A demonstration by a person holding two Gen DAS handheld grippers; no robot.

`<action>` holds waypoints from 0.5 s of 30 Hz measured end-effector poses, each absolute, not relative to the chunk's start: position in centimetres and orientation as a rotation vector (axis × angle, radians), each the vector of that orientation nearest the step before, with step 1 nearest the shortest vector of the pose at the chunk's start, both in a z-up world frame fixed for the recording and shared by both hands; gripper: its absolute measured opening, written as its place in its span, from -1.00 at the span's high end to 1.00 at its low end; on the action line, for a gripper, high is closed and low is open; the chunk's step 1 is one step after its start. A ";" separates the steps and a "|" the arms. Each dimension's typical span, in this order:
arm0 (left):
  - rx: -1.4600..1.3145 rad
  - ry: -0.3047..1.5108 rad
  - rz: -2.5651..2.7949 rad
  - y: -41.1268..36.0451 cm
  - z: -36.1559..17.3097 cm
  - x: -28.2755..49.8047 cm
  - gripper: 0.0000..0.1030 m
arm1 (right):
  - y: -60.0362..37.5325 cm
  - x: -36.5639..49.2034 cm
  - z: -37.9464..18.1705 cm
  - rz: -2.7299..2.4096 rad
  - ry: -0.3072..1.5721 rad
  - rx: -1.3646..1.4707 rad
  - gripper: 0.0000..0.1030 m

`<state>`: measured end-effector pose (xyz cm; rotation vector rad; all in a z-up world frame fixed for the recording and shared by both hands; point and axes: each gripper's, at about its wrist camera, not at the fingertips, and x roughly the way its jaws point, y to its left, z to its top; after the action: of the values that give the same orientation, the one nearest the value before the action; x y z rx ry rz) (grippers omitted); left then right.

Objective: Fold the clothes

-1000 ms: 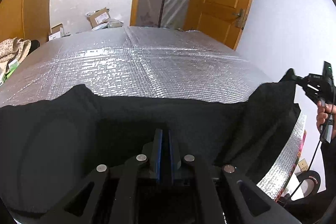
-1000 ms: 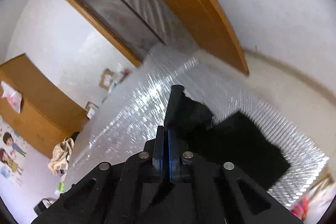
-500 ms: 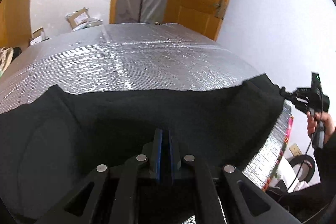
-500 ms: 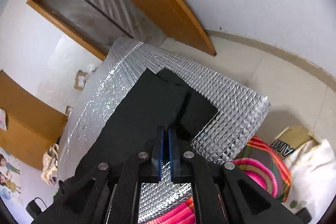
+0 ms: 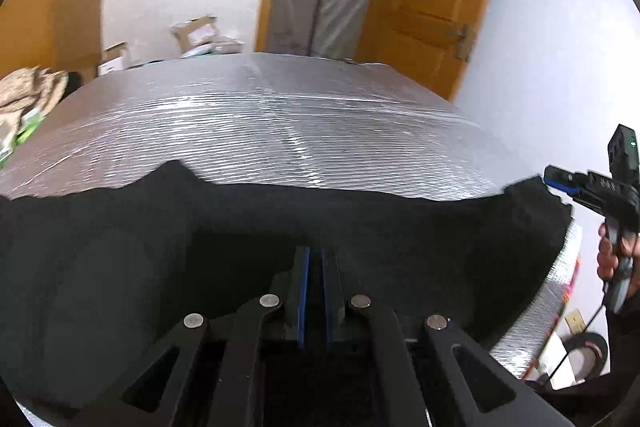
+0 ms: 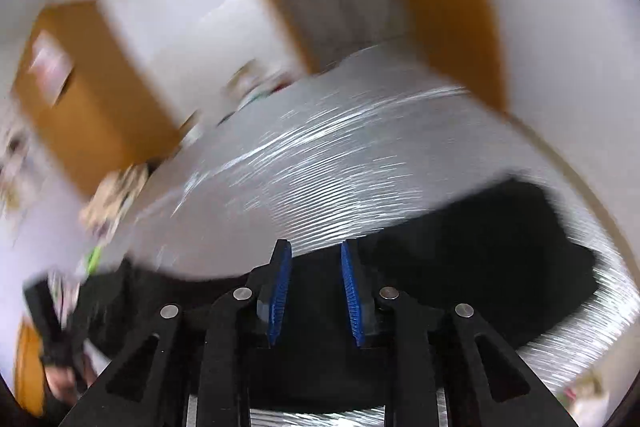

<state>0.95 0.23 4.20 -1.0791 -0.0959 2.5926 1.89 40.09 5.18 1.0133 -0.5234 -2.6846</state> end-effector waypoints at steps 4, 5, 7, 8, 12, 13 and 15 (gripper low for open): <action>-1.137 -0.154 2.614 -1.5 2.8 0.6 0.91 | 33.2 -0.2 4.5 -2.492 -0.276 1.051 0.46; -1.134 -0.176 2.610 -1.8 2.6 0.7 0.91 | 31.5 -0.6 4.3 -2.450 -0.207 1.057 0.46; -1.128 -0.177 2.610 -1.9 2.5 0.7 0.91 | 28.6 -1.9 3.6 -2.391 -0.070 1.085 0.46; -1.126 -0.174 2.611 -1.9 2.4 0.6 0.91 | 27.4 -2.4 3.3 -2.360 -0.011 1.101 0.46; -1.114 -0.188 2.607 -2.1 2.3 0.7 0.91 | 24.2 -3.4 1.5 -2.275 0.161 1.160 0.46; -1.111 -0.203 2.602 -2.2 2.2 0.8 0.91 | 23.9 -3.5 1.5 -2.274 0.180 1.156 0.46; -1.109 -0.225 2.594 -2.4 2.2 0.7 0.91 | 23.4 -3.8 1.5 -2.268 0.205 1.155 0.46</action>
<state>0.67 -2.38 2.16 -1.1092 -0.2253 2.5937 -3.79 23.38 1.47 1.1548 0.2045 -2.2680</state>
